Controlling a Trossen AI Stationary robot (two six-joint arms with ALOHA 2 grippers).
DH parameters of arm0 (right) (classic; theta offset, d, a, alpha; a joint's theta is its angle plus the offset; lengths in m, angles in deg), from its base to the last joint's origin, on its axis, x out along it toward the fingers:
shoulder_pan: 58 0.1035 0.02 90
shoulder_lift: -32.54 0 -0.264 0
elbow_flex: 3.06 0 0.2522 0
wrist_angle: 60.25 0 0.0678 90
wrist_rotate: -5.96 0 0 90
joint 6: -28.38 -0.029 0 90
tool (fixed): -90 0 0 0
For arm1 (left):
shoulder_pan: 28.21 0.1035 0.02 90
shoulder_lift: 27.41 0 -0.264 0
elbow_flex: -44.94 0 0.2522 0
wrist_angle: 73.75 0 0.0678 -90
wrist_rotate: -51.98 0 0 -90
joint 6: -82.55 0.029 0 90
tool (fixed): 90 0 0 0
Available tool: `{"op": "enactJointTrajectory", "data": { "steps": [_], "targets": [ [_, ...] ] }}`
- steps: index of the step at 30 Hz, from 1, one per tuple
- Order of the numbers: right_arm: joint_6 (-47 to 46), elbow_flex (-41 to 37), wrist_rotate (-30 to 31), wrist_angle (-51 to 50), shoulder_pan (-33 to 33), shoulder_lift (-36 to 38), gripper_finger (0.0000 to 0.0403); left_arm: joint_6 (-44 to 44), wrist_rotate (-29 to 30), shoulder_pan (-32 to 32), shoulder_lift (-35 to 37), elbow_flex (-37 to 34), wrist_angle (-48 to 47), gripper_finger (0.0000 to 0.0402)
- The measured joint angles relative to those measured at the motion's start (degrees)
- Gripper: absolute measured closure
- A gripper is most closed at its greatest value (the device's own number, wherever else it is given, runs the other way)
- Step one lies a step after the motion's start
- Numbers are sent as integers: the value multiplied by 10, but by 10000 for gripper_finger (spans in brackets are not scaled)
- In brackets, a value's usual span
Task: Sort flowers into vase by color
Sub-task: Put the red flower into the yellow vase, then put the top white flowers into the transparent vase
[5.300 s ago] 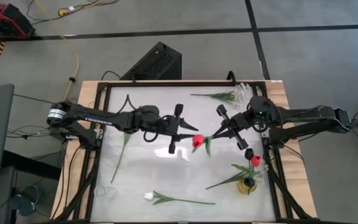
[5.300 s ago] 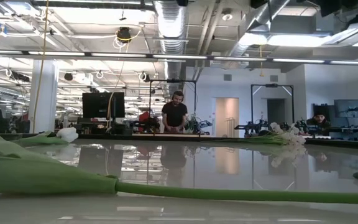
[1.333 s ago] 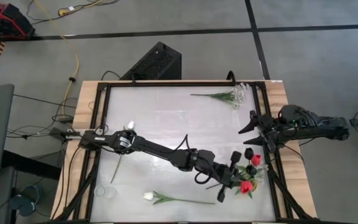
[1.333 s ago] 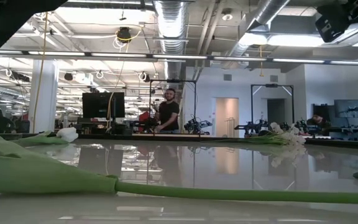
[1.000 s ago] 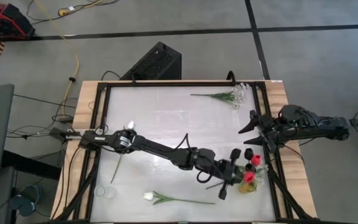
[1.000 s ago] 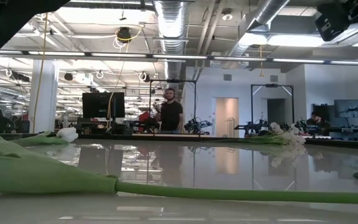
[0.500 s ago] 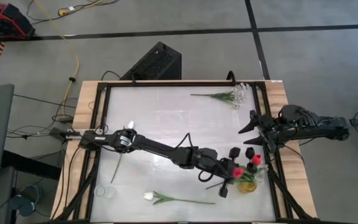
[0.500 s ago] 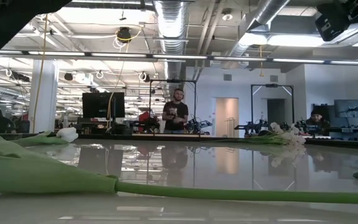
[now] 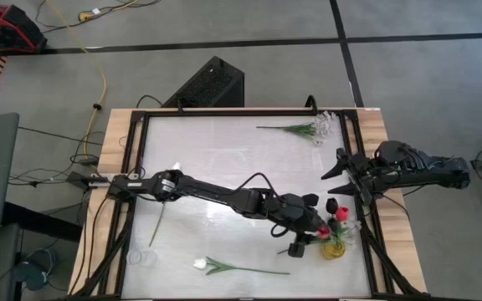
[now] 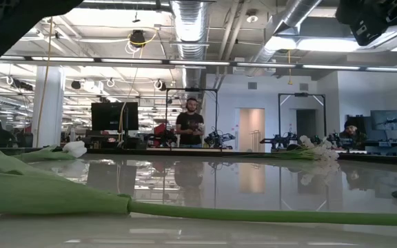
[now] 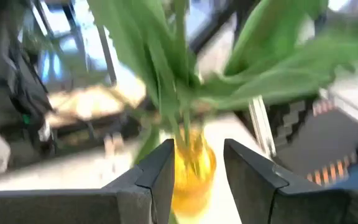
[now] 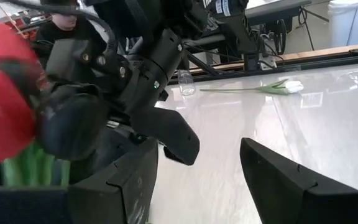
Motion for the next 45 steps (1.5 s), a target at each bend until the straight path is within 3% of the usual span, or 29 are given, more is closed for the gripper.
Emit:
{"op": "enactJointTrajectory", "data": {
  "steps": [14, 18, 24, 32, 38, 45],
  "targets": [
    [-19, 0, 0, 0, -2, 0, 148, 56, 3, -1, 74, 0, -256, 276],
    [-26, 0, 1, 1, -2, 0, 148, 55, 37, -1, 116, 0, -369, 276],
    [-50, 6, 44, 36, -2, -17, 148, 14, 143, 0, 191, 0, -564, 276],
    [-5, 65, 85, 85, -5, -124, 148, -20, 157, -5, 299, 0, -733, 276],
    [-5, 106, 92, 86, -22, -240, 148, -91, 245, -17, 399, -56, -737, 276],
    [21, 151, 90, 83, -26, -344, 148, -197, 352, -57, 542, -246, -689, 276]
  ]
}}
